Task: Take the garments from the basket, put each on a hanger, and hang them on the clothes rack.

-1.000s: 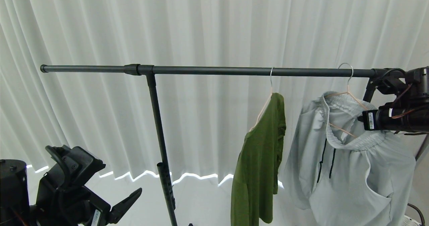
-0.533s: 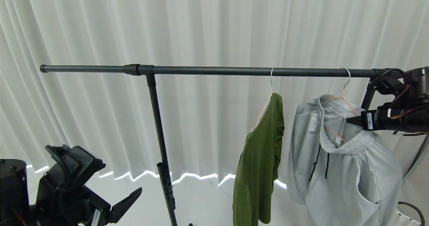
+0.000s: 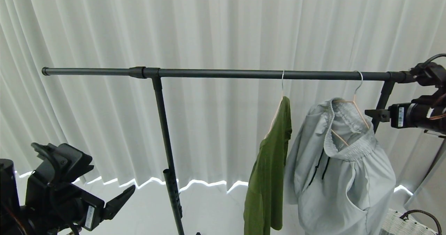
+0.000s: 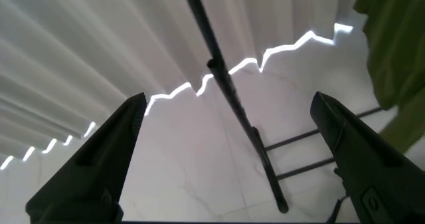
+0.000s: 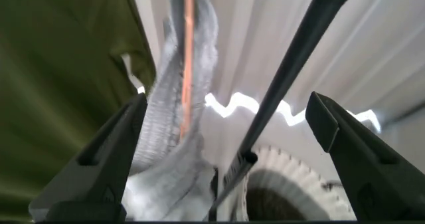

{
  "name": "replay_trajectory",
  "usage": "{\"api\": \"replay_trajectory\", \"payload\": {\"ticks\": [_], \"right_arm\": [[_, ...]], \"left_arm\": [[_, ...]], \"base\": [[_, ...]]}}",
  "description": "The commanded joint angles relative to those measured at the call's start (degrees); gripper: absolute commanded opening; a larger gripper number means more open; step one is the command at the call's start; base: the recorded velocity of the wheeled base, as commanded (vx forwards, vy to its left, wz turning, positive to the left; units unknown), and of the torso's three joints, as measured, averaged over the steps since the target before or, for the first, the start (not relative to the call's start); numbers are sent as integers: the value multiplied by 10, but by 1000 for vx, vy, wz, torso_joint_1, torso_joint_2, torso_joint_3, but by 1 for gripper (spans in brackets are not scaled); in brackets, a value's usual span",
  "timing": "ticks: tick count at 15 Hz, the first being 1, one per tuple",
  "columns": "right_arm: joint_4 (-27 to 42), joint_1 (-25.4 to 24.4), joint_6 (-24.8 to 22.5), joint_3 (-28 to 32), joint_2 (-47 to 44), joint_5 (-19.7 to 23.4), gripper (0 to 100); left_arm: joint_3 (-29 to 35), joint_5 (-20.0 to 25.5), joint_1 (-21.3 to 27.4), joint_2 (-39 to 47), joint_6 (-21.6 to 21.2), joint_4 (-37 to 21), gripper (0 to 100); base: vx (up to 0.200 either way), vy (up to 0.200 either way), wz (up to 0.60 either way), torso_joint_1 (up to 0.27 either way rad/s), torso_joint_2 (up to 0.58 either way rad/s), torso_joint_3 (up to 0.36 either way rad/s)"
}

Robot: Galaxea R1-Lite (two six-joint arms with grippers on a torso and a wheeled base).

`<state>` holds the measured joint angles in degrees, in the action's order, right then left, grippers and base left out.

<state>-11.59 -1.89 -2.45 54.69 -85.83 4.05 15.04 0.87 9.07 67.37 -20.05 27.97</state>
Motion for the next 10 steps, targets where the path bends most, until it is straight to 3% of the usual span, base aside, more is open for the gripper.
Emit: {"api": "replay_trajectory", "payload": {"ticks": [1,4,7,10], "right_arm": [[-22,-6,-3,-51,84,0,100],[-33,-2,4,-99,161,0,100],[-76,-2,5,-132,194,0,100],[-78,-2,3,-153,225,0,100]], "left_arm": [[6,0,-32,-8,0,2,100],[7,0,-97,-17,4,4,100],[7,-2,-106,-31,49,4,100],[-2,-17,-131,-45,52,4,100]], "base": [[0,0,0,0,0,0],[0,0,0,0,0,0],[0,0,0,0,0,0],[0,0,0,0,0,0]]}}
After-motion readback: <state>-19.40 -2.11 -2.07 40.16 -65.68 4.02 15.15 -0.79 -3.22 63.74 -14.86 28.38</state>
